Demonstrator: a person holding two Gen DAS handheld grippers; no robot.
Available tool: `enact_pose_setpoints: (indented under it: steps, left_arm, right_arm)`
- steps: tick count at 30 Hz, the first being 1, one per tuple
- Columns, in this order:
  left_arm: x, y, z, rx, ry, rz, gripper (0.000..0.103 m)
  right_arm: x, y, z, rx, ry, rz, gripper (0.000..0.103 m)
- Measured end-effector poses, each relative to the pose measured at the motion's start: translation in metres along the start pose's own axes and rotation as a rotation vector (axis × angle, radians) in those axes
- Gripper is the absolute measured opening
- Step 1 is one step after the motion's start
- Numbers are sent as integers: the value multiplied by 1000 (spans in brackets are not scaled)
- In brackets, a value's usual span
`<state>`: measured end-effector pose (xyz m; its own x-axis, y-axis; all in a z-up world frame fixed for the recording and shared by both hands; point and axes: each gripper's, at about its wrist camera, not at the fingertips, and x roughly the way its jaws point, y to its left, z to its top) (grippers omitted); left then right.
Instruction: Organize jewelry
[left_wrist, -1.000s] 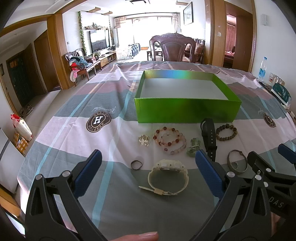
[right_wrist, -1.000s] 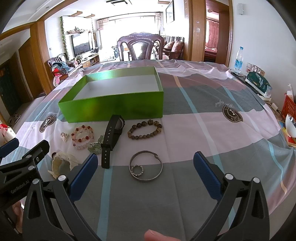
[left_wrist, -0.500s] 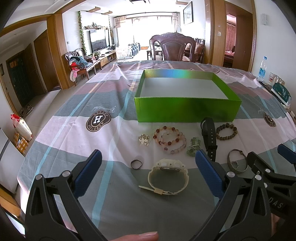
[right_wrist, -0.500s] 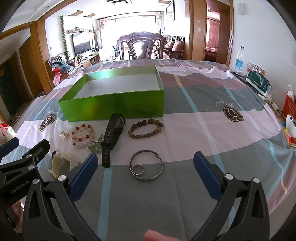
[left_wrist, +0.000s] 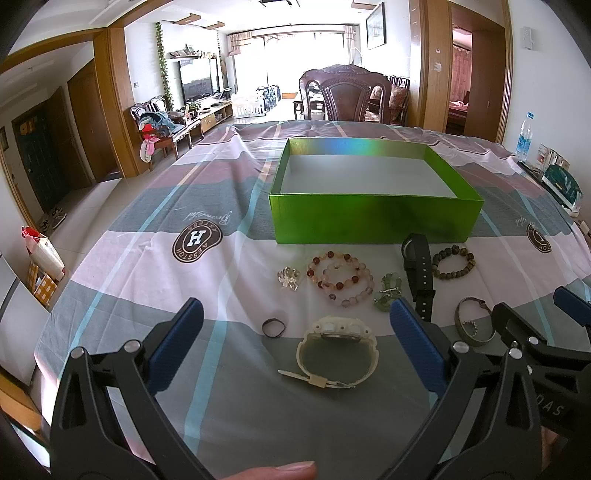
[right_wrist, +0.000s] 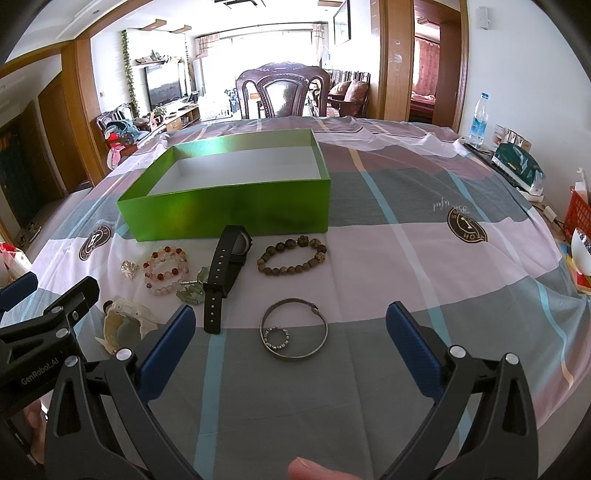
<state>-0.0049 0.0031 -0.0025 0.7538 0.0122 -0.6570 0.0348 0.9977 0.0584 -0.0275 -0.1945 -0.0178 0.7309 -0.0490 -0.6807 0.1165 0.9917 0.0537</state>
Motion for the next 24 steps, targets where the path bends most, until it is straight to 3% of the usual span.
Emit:
enact_pose_setpoints:
  steps: [9, 12, 16, 18, 19, 22, 24]
  left_arm:
    - [2, 4, -1, -2, 10, -1, 100]
    - [18, 15, -4, -1, 78, 8, 100]
    - [41, 24, -12, 23, 189, -2, 100]
    - [47, 28, -16, 24, 216, -21, 99]
    - [49, 28, -15, 24, 224, -27, 95]
    - [54, 31, -15, 20, 254, -48, 83]
    - [51, 31, -15, 33, 255, -45, 83]
  right_arm:
    - [0, 1, -1, -3, 1, -4, 100]
    - [11, -4, -7, -14, 47, -40, 100]
    - [36, -23, -19, -13, 173, -24, 100]
    - [39, -28, -25, -4, 193, -28, 99]
    - [41, -30, -28, 8, 205, -10, 97]
    - [40, -32, -27, 30, 219, 22, 77]
    - [37, -28, -24, 23, 212, 27, 71]
